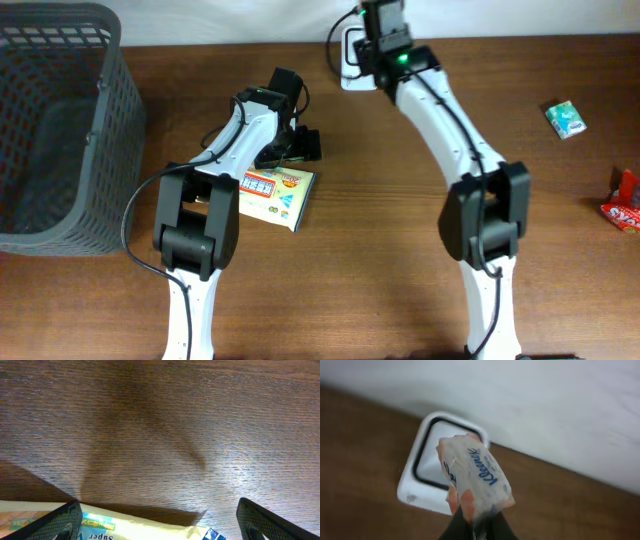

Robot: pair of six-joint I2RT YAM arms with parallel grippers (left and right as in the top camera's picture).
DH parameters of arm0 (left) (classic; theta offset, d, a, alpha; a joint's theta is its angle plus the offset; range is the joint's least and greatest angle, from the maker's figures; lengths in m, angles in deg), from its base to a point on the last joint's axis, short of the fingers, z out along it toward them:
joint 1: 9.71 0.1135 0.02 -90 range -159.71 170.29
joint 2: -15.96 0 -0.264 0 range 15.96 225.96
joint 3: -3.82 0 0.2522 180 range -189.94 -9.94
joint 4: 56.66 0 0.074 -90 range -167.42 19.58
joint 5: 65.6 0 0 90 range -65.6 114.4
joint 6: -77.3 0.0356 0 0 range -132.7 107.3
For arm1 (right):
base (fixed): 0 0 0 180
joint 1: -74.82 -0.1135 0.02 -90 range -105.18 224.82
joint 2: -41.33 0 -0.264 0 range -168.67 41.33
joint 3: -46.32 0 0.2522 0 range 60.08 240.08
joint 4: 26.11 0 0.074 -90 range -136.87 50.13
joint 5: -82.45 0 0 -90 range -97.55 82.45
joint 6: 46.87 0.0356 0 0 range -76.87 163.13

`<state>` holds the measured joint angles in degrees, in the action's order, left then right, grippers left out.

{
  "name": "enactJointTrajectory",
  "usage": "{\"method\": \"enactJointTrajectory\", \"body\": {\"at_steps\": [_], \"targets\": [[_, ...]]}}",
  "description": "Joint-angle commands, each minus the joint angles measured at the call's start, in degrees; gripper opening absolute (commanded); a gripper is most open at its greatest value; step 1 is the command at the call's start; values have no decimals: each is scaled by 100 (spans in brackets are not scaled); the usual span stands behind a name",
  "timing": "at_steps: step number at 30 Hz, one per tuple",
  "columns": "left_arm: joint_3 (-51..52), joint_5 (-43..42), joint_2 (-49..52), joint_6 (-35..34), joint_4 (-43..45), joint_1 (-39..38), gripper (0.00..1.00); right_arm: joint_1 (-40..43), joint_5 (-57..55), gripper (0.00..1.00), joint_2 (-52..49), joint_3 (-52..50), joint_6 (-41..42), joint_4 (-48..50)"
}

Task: Scan the item barcode
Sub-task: 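Hold the orange pack still before the scanner window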

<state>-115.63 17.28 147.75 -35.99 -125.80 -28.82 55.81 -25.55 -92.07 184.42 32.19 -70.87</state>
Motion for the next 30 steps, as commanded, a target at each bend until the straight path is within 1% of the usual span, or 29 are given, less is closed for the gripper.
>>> {"method": "enactJointTrajectory", "body": {"at_steps": [1,2,4,7,10,14,20,27,30], "targets": [[-31,79,-50,90,-24,-2,97,-201,-348,4,-74,59,-1506,190],[-31,79,-50,90,-24,-2,97,-212,-481,4,-85,59,-1624,243],[-31,76,-50,92,-24,-2,96,-214,-793,4,-140,59,-2109,372],[-31,76,-50,92,-24,-2,96,-203,-817,4,-177,59,-2787,407],[-31,76,-50,92,-24,-2,97,-203,-815,4,-201,59,-3226,448],[-31,79,-50,92,-24,-2,97,-199,-730,4,-203,46,-3390,433],[-15,79,-50,92,-37,-2,97,-203,-33,4,-219,33,-3383,448],[81,79,-33,90,-63,-2,99,-120,-68,4,-503,33,-3401,509],[81,79,-33,90,-63,-2,100,-105,-107,4,-599,33,-3974,525]]}}
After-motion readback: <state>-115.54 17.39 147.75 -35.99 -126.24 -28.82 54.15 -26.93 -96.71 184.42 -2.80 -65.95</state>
